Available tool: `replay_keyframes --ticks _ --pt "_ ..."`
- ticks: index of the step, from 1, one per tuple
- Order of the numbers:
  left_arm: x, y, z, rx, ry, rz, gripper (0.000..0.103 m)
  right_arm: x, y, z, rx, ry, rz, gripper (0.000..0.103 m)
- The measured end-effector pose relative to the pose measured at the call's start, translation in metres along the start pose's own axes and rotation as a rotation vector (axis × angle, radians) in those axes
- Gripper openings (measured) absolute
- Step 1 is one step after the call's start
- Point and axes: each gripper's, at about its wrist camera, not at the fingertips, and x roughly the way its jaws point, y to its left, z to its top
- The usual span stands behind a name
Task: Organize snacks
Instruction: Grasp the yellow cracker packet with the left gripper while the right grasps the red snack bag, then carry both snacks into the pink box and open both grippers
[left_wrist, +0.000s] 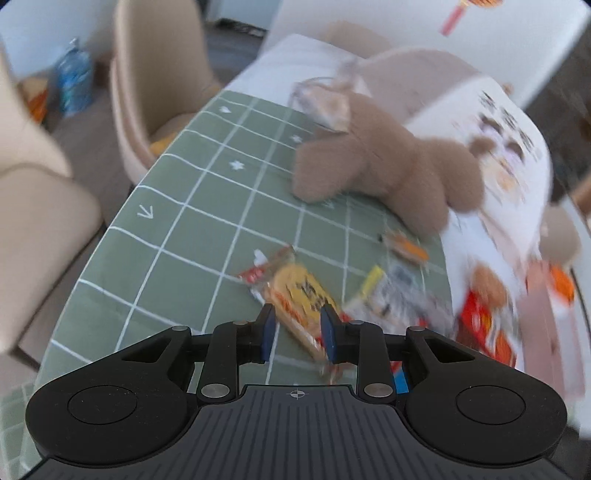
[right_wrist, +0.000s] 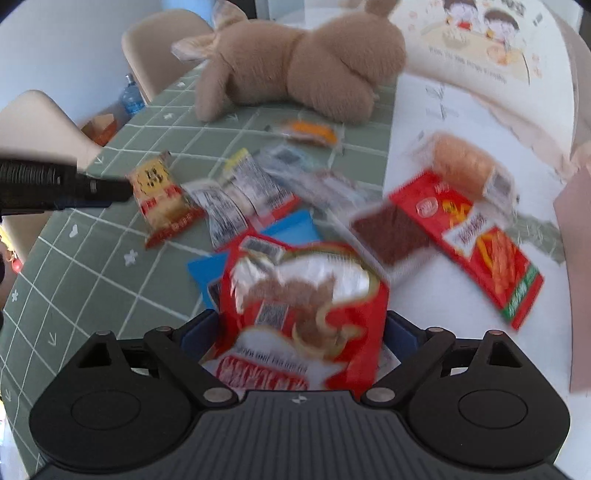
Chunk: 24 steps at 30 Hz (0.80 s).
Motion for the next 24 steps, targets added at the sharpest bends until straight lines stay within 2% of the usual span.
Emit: replay_keyframes --ticks 3,6,8,13,17,19,24 --pt "0.015 -0.009 0.004 0.027 0.0 0.028 0.031 -0.013 -0.014 -0.013 -0.002 0.025 0.028 0.083" --pt "0.029 -0.031 0.002 0.121 0.006 0.034 0.043 -0.033 -0.032 -0.026 0.004 0.02 0.036 0.074" --pt "0.038 -0.046 -0.003 0.196 0.012 0.068 0.045 -0.05 -0.043 -0.032 0.019 -0.002 0.042 0.065" --pt "0.046 -0.076 -0.02 0.359 0.005 0.159 0.043 -0.094 -0.075 -0.038 0.06 -0.099 0.051 0.064" --pt "0.027 -0.081 -0.041 0.357 0.03 0.092 0.04 -0.118 -0.1 -0.05 0.051 -0.113 0.024 0.064" --pt "0.014 -0.087 -0.057 0.376 0.021 0.084 0.04 -0.126 -0.114 -0.059 0.052 -0.107 0.014 0.064" --pt "-0.026 -0.099 -0.098 0.341 0.021 0.004 0.04 -0.135 -0.156 -0.1 0.054 -0.079 -0.053 0.064"
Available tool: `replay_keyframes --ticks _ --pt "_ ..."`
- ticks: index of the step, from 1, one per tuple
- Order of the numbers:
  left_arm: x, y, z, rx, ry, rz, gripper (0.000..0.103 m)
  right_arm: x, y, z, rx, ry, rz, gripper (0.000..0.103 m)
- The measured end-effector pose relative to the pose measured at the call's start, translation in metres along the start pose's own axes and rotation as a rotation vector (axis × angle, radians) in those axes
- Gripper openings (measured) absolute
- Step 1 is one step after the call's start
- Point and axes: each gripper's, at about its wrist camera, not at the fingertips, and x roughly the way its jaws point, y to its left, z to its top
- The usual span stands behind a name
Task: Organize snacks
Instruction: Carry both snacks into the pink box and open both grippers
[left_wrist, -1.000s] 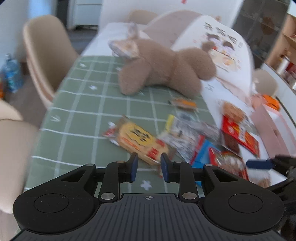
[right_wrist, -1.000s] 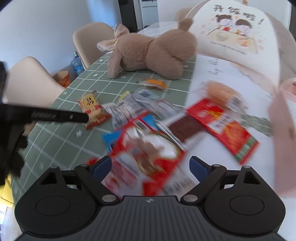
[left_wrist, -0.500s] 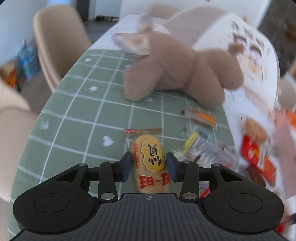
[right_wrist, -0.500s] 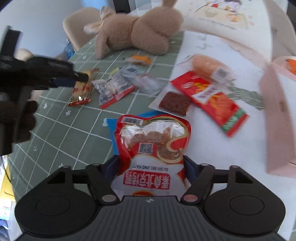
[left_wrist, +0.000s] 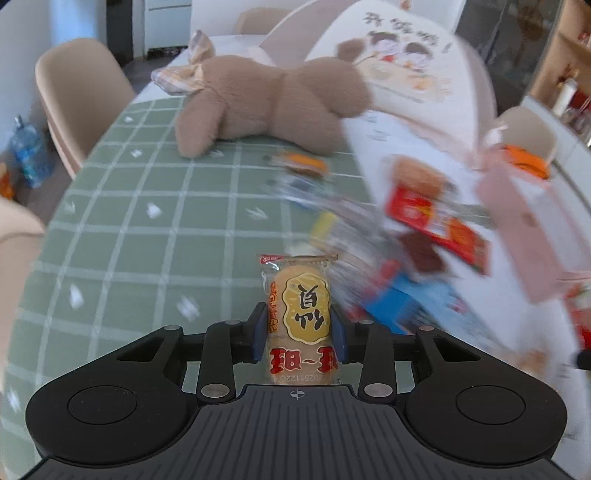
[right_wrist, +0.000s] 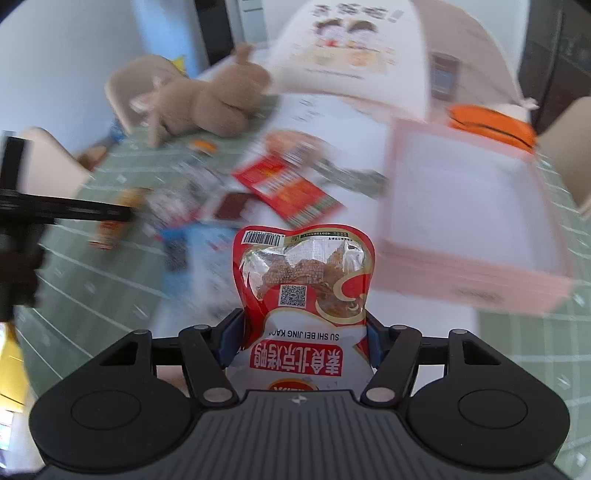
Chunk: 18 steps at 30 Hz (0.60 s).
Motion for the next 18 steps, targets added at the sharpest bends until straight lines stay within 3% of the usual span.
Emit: replay_keyframes --ticks 3,6,13,15,18 --pt "-0.028 -0.025 -0.015 -0.04 -0.003 -0.084 0.039 0.002 -0.025 -0.022 0.006 0.024 -0.046 0.064" --pt "-0.043 -0.066 -0.024 -0.015 0.016 -0.195 0.04 0.004 -0.046 -0.04 0.025 0.035 -0.069 0.064" --pt "-0.028 -0.175 -0.047 0.112 0.164 -0.365 0.04 -0.01 -0.071 -0.064 0.005 0.008 -0.069 0.064" --pt "-0.029 -0.195 -0.041 0.133 0.153 -0.395 0.04 -0.025 -0.078 -0.066 -0.008 -0.017 -0.082 0.064" --pt "-0.037 -0.213 -0.007 0.136 0.058 -0.418 0.04 -0.048 -0.093 -0.055 0.031 -0.083 -0.061 0.064"
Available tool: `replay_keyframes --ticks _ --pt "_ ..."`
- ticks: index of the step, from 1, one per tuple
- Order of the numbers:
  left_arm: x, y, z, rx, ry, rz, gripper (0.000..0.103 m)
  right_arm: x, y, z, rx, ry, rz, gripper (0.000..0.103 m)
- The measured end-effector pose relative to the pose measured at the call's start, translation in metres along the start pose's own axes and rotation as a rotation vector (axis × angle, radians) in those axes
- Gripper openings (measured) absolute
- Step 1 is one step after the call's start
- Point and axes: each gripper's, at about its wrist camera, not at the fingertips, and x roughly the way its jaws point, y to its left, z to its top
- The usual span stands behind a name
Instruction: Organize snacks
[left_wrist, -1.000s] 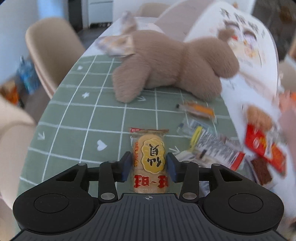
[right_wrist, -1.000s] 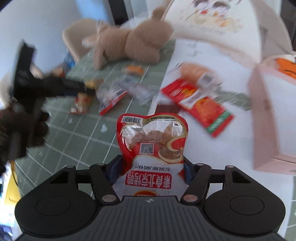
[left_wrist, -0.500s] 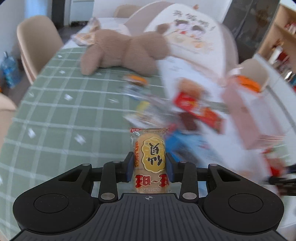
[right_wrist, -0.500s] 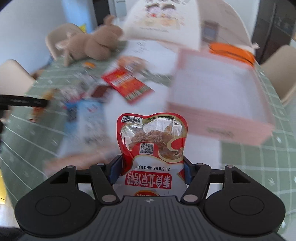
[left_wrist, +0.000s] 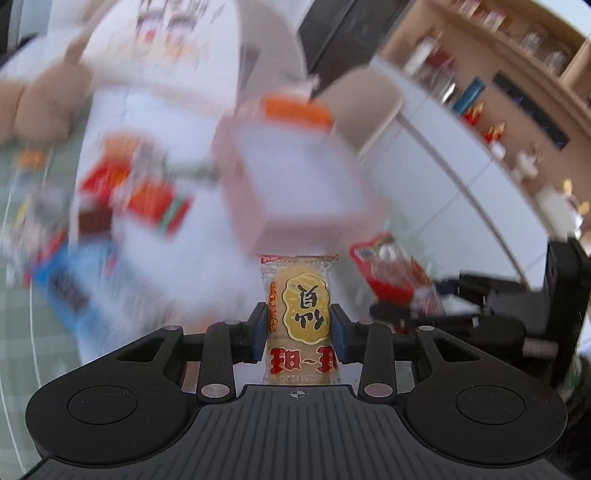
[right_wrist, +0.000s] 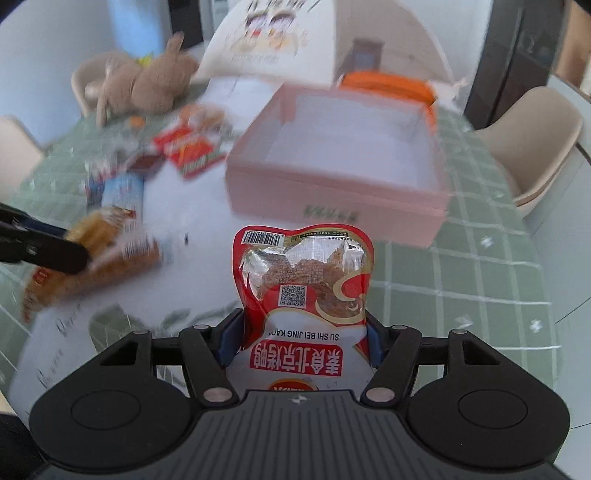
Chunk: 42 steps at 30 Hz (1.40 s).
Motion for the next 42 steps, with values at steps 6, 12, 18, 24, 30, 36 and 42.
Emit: replay_keyframes --ticks 6,12,18,24,30,36,42 --pt "0.036 -0.003 0.12 -0.025 -0.115 -0.022 0.044 -0.011 -0.02 0.083 -0.014 -0.219 -0.043 0.075" --pt "0.06 0.009 0.138 -0.076 -0.128 -0.009 0.044 0.035 -0.039 0.126 0.045 -0.141 -0.082 0.088" --pt "0.04 0.042 0.058 -0.12 -0.083 0.099 0.044 0.049 -0.026 0.071 0.079 -0.077 0.127 0.088" --pt "0.004 0.075 -0.027 -0.168 -0.059 0.279 0.044 0.094 0.012 0.071 0.057 -0.01 0.144 0.088" --pt "-0.031 0.111 -0.063 -0.289 -0.051 0.375 0.043 0.12 0.05 0.086 0.0 0.003 0.169 0.088" --pt "-0.046 0.128 -0.065 -0.343 -0.069 0.394 0.043 0.117 0.112 0.078 -0.115 0.04 0.265 0.088" --pt "-0.029 0.138 -0.037 -0.268 -0.096 0.418 0.044 0.087 0.116 0.036 -0.177 0.038 0.197 0.088"
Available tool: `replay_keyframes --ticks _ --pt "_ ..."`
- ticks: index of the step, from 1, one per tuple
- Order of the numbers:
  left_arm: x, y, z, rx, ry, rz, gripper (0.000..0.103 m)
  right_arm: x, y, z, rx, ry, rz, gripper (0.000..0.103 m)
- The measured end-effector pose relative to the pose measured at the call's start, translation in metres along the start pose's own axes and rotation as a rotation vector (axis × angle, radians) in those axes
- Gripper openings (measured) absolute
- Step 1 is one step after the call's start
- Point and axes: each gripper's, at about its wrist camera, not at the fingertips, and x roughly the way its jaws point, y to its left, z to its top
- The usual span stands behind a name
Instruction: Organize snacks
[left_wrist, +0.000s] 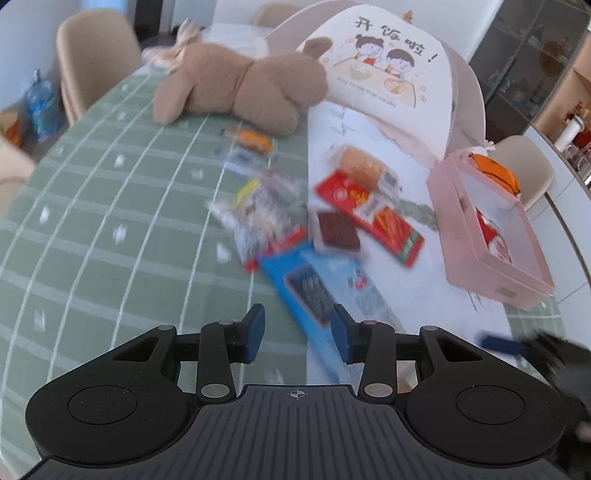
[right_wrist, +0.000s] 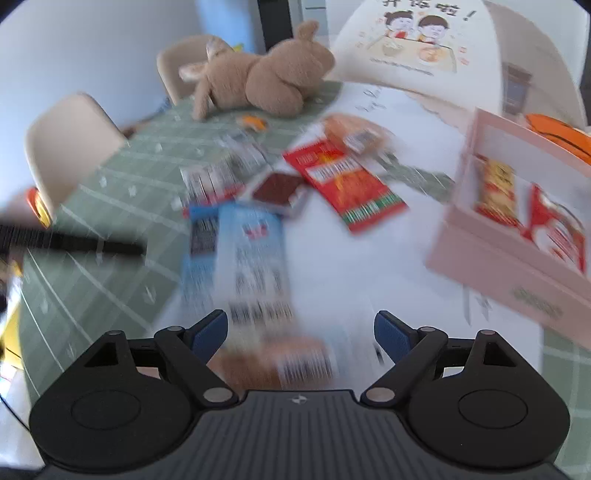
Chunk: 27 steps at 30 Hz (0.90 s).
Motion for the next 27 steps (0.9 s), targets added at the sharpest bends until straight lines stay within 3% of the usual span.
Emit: replay_keyframes --ticks 4,7,10,15,20,24,27 --pt "0.027 -0.005 0.033 0.18 -0.051 0.062 0.044 -0.023 -0.021 -0.016 0.062 -0.016 -0.102 0.088" --pt "0.051 -0.005 0.053 0.3 -0.016 0.11 0.044 -0.041 -0.037 -0.024 0.121 -0.03 -0.128 0.088" --pt "0.065 0.003 0.07 0.235 0.036 0.135 0.044 -0.055 -0.041 -0.029 0.15 -0.044 -0.148 0.088" --pt "0.066 0.014 0.105 0.068 -0.023 0.042 0.044 -0.056 -0.038 -0.025 0.158 -0.043 -0.163 0.088" --pt "0.093 0.032 0.157 -0.04 -0.049 0.11 0.043 -0.049 -0.021 -0.016 0.15 -0.041 -0.171 0.088" --pt "0.134 0.042 0.181 -0.004 -0.033 0.16 0.041 -0.044 -0.007 -0.017 0.146 -0.02 -0.19 0.088" --pt "0.155 0.044 0.177 0.084 -0.005 0.174 0.025 -0.042 -0.003 -0.022 0.131 0.006 -0.226 0.088"
